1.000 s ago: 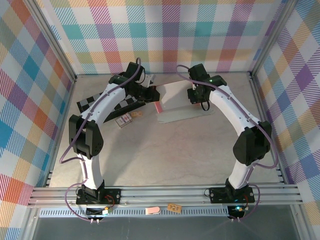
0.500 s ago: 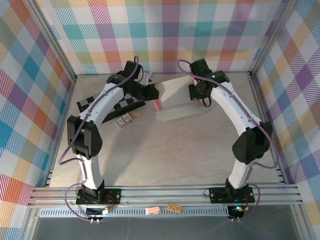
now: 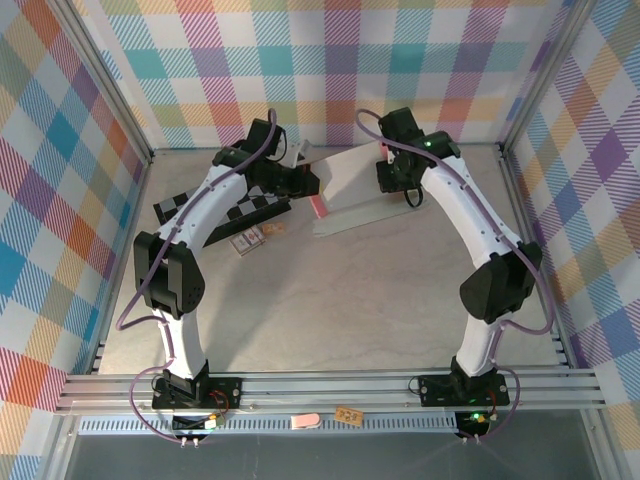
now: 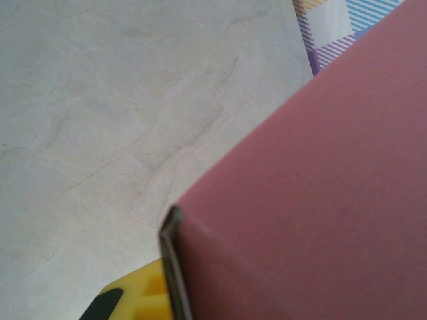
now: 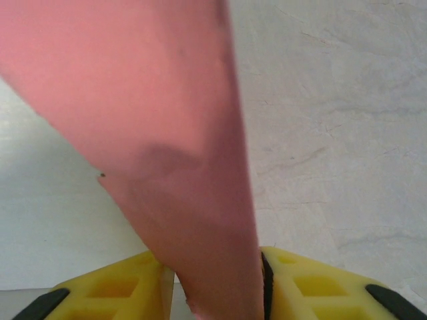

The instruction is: Fold the paper box

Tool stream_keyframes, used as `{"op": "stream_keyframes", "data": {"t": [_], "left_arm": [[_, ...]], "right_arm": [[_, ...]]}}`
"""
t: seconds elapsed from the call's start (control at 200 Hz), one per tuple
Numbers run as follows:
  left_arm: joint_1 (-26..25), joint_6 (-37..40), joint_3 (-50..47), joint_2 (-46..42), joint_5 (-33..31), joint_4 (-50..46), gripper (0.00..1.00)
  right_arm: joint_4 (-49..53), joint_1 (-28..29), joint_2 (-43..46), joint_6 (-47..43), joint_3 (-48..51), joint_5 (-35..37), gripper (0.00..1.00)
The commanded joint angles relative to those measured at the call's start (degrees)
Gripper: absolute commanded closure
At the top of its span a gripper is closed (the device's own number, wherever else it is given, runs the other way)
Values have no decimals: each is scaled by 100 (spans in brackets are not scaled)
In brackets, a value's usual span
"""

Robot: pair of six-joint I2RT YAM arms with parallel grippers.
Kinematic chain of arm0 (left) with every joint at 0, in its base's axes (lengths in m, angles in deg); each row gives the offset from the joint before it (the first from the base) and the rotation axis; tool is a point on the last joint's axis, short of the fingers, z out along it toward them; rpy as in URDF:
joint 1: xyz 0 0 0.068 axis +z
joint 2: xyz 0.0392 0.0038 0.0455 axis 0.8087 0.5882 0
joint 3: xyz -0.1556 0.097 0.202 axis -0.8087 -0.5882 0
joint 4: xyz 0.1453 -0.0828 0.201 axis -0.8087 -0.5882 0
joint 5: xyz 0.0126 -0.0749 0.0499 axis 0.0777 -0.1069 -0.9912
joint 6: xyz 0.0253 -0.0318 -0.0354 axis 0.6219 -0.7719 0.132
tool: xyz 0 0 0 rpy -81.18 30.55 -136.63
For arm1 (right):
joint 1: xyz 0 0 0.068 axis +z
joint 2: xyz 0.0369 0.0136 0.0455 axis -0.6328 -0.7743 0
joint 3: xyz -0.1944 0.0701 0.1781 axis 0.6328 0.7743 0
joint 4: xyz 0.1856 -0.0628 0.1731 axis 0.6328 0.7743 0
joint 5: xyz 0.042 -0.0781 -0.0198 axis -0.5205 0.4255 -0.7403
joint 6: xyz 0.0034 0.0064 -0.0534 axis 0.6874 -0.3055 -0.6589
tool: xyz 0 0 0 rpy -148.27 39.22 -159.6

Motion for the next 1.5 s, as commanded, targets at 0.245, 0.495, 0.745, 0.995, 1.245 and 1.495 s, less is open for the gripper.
{"op": "stream_keyframes", "data": {"t": [0.245, 0.495, 0.745, 0.995, 1.245, 1.495], "left_arm": [[-103, 173, 253, -101, 181, -90, 100], [-60, 120, 439, 46, 134, -237, 100], [-15, 225, 534, 136, 228, -478, 100], [-6, 252, 548, 176, 293, -573, 100], [26, 243, 573, 176, 396, -573, 100], [20, 269, 581, 162, 413, -599, 100]], "right_arm": [[275, -370, -170, 122, -615, -1481, 46], [303, -748, 204, 140, -443, -2750, 33], [-102, -1396, 731, 432, -7, -4017, 26], [-318, -1638, 755, 461, -81, -5002, 24], [-577, -2139, 978, 194, 468, -4846, 33], [-1249, -2675, 1045, 246, 768, -5622, 51]]}}
